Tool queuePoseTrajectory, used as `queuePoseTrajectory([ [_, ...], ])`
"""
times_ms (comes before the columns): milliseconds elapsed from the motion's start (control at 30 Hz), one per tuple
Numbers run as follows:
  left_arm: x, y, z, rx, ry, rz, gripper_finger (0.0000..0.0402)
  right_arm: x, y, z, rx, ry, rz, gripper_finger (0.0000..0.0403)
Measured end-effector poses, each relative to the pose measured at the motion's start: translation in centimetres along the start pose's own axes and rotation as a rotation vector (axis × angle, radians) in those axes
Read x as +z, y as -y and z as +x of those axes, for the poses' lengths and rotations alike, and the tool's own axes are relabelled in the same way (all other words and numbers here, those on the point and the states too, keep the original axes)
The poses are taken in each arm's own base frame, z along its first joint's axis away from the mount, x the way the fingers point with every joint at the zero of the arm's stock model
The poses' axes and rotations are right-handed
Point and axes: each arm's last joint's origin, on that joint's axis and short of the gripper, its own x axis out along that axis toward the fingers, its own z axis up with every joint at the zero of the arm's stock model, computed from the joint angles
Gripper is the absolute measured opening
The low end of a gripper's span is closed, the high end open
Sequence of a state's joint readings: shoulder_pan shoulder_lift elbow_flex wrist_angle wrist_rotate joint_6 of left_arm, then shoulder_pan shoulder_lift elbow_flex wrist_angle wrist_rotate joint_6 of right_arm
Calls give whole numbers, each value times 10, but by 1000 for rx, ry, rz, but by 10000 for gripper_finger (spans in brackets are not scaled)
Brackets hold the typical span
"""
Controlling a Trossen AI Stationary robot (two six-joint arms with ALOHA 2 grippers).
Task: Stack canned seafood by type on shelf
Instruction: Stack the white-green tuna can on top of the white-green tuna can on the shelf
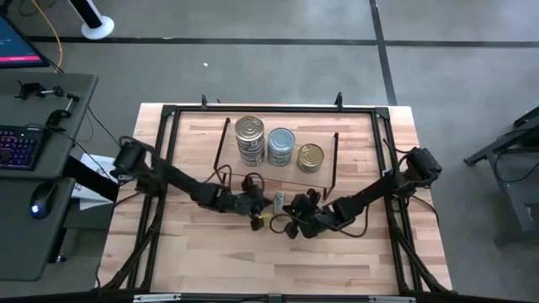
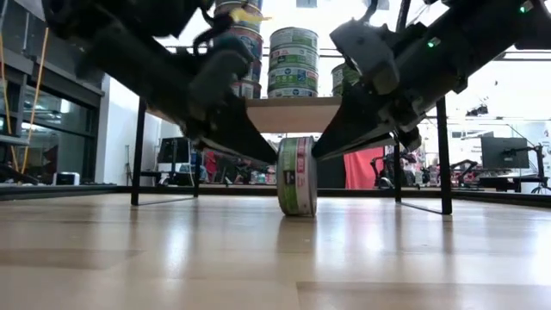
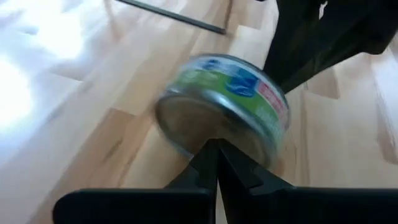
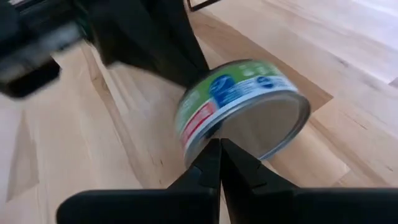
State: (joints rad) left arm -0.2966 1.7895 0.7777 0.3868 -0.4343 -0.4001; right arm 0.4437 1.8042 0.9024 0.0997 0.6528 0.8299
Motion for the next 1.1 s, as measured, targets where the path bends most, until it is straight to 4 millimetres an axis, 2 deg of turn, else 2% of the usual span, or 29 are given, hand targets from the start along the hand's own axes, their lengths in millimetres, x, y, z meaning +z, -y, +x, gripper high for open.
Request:
queuePoseTrajectory([
  [133, -6, 4, 17, -41, -13, -24, 0, 2, 2, 2, -8, -1, 6, 0],
  [267, -11, 12, 22, -86, -44, -49, 0, 3, 1, 2, 16, -5, 21, 0],
  [833, -11, 65, -4, -249, 9, -30, 0, -13, -24, -18, 194, -57, 104, 0],
  [1100, -9, 82, -13, -280, 33, -39, 0, -24, -36, -32, 252, -71, 128, 0],
])
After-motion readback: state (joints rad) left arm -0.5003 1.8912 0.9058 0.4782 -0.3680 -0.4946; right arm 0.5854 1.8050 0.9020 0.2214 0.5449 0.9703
